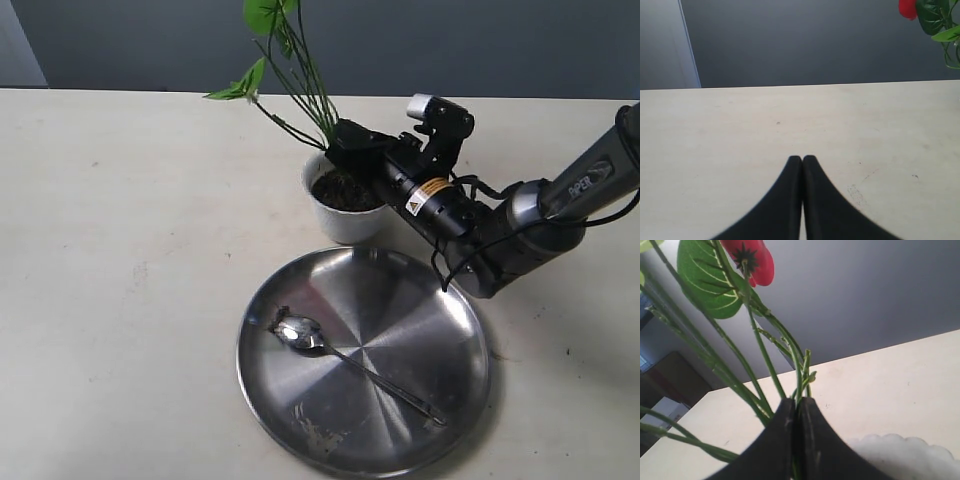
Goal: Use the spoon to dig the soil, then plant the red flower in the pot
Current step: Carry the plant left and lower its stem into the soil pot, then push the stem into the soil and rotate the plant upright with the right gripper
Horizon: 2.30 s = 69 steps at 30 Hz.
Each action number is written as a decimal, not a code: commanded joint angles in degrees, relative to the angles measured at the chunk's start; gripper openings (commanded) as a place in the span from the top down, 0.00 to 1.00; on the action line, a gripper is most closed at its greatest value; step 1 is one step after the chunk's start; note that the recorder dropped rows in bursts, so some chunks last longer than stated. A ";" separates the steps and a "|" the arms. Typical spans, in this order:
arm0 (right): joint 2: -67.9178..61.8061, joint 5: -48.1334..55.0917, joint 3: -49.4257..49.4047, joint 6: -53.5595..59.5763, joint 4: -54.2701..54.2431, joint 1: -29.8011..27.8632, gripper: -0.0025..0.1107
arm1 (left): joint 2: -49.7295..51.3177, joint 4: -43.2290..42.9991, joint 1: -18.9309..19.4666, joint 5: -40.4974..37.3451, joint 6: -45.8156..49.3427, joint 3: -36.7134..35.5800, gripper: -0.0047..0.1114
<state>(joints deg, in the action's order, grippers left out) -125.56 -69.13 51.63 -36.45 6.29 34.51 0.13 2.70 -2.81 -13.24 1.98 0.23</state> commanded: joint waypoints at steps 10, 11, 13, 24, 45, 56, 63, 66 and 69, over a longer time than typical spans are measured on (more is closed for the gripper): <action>3.48 -0.83 -3.40 2.47 0.97 -3.38 0.98 | -0.13 -0.02 -0.17 0.74 -0.12 -0.23 0.96; 3.38 -0.83 -3.66 2.47 1.53 -3.38 0.98 | -0.13 -0.02 -0.17 0.74 -0.12 -0.23 0.96; 3.13 -0.83 -3.81 2.57 1.70 -3.38 0.98 | -0.13 -0.02 -0.17 0.74 -0.12 -0.23 0.96; 2.99 -0.83 -3.81 2.71 -1.92 -3.38 0.98 | -0.13 -0.02 -0.17 0.74 -0.12 -0.23 0.96; -0.64 -0.83 -3.81 2.23 4.40 -3.51 0.98 | -0.13 -0.02 -0.17 0.74 -0.12 -0.23 0.96; -0.64 -0.83 -3.81 2.23 6.25 -3.51 0.98 | -0.13 -0.02 -0.17 0.74 -0.12 -0.23 0.96; -0.64 -0.83 -3.81 2.23 6.25 -3.51 0.87 | -0.13 -0.02 -0.17 0.74 -0.12 -0.23 0.96; -0.64 0.77 -3.81 2.23 6.38 -3.51 0.79 | -0.13 -0.02 -0.17 0.74 -0.12 -0.23 0.96; -0.64 0.95 -3.81 2.23 6.71 -3.51 0.79 | -0.13 -0.02 -0.17 0.74 -0.12 -0.23 0.96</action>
<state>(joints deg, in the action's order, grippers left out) -125.70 -69.61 48.05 -34.26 12.63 31.26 0.13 2.70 -2.81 -13.24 1.98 0.23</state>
